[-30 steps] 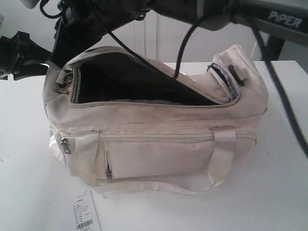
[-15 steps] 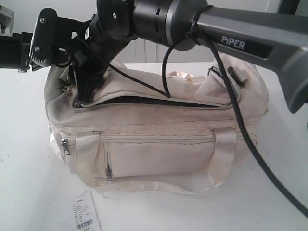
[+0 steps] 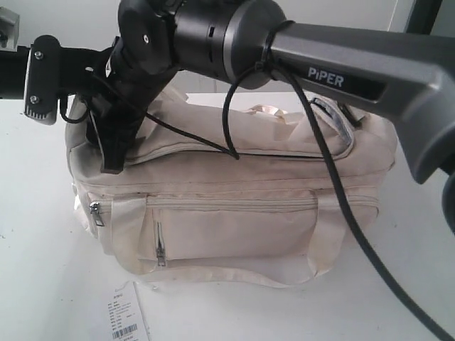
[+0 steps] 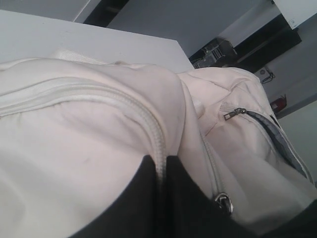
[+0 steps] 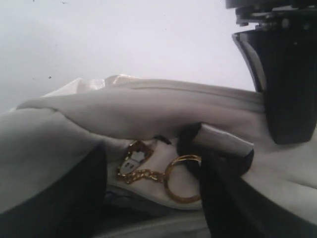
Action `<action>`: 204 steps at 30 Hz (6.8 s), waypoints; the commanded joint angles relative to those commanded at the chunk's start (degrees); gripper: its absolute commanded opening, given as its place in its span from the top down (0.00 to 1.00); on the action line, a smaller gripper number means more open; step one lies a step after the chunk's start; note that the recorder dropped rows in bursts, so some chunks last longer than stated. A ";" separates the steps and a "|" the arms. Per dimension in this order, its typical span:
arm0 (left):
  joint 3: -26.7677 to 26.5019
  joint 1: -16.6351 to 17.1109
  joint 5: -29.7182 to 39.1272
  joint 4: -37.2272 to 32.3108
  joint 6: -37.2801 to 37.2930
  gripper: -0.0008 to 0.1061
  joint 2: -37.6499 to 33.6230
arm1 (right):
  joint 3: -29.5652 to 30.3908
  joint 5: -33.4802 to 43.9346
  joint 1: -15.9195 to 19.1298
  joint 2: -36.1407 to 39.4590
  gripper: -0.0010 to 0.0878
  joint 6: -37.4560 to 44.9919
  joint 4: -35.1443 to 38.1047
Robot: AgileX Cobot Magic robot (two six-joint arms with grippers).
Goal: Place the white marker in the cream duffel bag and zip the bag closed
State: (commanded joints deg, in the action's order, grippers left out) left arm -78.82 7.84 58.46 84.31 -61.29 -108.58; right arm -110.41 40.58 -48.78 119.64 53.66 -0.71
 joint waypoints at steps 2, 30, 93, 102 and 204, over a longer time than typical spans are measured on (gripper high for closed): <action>0.00 0.00 0.00 0.00 0.00 0.99 0.00 | 0.00 0.00 0.10 0.63 0.37 0.08 0.00; 0.00 0.00 0.21 0.00 -0.12 0.99 0.00 | -0.38 -4.22 1.84 -0.98 0.99 -17.56 -6.59; 0.10 0.00 -6.34 -1.79 1.37 0.99 -0.13 | -0.38 15.10 1.85 -6.08 0.99 -15.11 20.83; 0.10 0.00 -7.23 -1.79 1.37 0.99 -0.13 | -0.38 16.98 1.09 -6.46 0.99 -15.00 21.84; 0.10 2.14 -5.94 -1.72 1.71 0.99 -0.13 | -0.38 1.67 0.61 -3.11 0.99 25.18 19.10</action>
State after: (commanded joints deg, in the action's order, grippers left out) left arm -78.71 9.98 52.53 82.59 -59.58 -108.71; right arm -110.79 42.25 -48.16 116.53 78.84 18.39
